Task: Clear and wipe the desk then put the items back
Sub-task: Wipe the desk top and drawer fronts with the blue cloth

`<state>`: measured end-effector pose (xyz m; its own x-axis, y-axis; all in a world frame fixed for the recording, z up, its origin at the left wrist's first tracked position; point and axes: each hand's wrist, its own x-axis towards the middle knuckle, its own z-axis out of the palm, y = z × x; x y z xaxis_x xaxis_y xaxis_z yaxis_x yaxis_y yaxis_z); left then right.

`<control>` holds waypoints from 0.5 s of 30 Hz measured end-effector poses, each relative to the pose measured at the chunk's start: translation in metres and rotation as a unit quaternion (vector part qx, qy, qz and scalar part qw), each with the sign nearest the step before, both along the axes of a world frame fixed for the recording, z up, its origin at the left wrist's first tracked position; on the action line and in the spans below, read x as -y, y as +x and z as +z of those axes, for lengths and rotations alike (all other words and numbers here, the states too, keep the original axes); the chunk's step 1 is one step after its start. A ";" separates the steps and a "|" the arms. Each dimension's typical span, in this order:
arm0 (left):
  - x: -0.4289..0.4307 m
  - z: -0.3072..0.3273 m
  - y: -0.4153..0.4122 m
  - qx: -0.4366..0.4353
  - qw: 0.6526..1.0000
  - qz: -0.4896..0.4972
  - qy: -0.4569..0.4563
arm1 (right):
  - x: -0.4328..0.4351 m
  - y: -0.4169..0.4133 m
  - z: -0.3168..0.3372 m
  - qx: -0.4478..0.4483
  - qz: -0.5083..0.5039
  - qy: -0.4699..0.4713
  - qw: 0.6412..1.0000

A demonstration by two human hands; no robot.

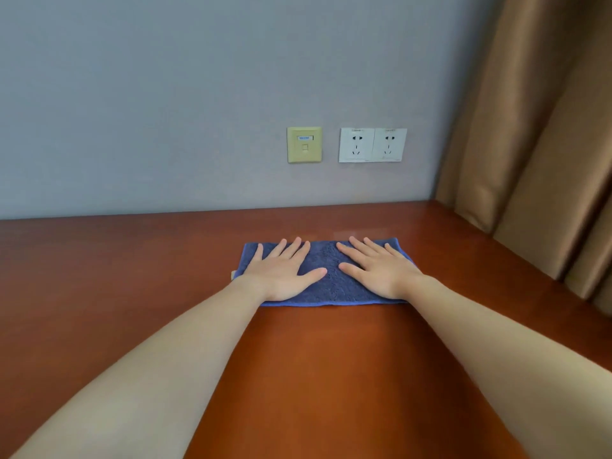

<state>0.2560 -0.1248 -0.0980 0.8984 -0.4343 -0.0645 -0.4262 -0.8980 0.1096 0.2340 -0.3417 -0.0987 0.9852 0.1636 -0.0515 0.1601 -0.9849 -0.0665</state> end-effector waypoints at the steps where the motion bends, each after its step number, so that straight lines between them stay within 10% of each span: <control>1: 0.000 0.000 0.014 0.001 1.000 0.002 -0.001 | 0.000 0.014 0.001 0.000 0.001 -0.001 1.000; 15: 0.017 0.000 0.184 0.024 1.000 0.021 -0.002 | 0.014 0.183 0.004 0.015 0.002 0.014 1.000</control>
